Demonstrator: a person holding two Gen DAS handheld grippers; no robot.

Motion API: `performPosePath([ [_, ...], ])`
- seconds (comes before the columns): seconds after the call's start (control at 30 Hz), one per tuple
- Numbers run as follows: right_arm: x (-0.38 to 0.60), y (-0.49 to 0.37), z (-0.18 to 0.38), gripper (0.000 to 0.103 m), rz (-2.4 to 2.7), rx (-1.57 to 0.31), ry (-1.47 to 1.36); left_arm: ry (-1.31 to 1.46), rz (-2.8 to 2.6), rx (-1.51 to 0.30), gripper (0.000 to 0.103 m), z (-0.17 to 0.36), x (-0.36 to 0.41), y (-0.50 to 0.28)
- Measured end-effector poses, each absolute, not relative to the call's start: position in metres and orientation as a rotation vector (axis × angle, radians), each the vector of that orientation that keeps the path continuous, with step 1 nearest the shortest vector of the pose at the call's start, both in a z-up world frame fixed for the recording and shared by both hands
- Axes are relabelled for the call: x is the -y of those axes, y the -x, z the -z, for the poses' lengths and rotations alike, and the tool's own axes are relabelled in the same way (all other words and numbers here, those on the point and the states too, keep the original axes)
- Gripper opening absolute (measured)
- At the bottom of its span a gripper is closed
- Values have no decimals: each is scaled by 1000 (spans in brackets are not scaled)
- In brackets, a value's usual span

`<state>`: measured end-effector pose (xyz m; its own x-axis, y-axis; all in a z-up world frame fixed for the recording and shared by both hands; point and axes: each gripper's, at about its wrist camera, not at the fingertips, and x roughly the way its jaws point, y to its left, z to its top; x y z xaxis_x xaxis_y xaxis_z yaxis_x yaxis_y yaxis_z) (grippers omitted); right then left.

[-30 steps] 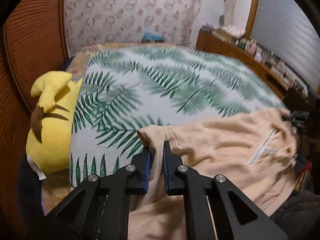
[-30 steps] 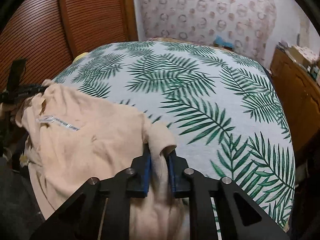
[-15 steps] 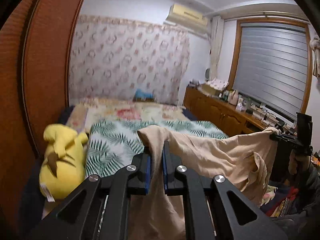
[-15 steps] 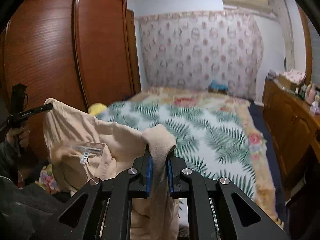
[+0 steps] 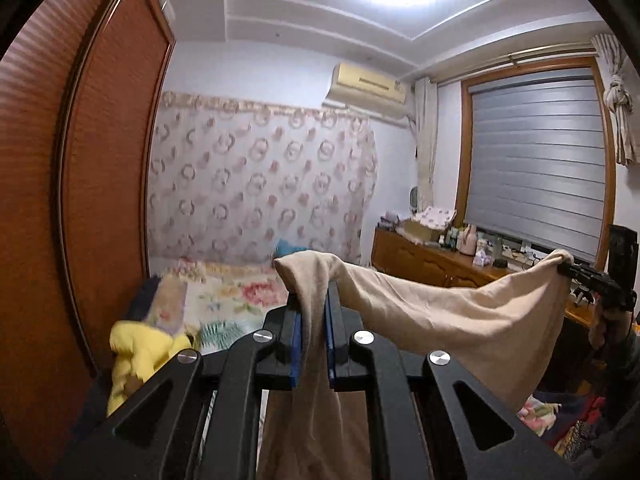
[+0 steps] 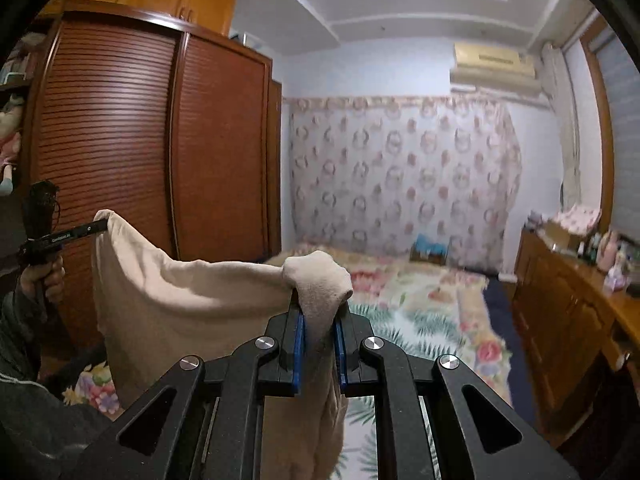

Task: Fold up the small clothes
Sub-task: 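Lift the peach shirt high with both tools and shake it out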

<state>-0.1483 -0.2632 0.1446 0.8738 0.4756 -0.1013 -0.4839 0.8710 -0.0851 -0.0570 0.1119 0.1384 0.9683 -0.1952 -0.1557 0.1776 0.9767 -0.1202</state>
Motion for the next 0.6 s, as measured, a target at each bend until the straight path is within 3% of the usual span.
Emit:
performPosePath([
  [0.3,266,160,-196,12,-448,60,163,73,171,-82,10,-193,-121,25],
  [0.6,236,97,-218,12,-414,70,157,37,144,-99,10,-207,-117,-31],
])
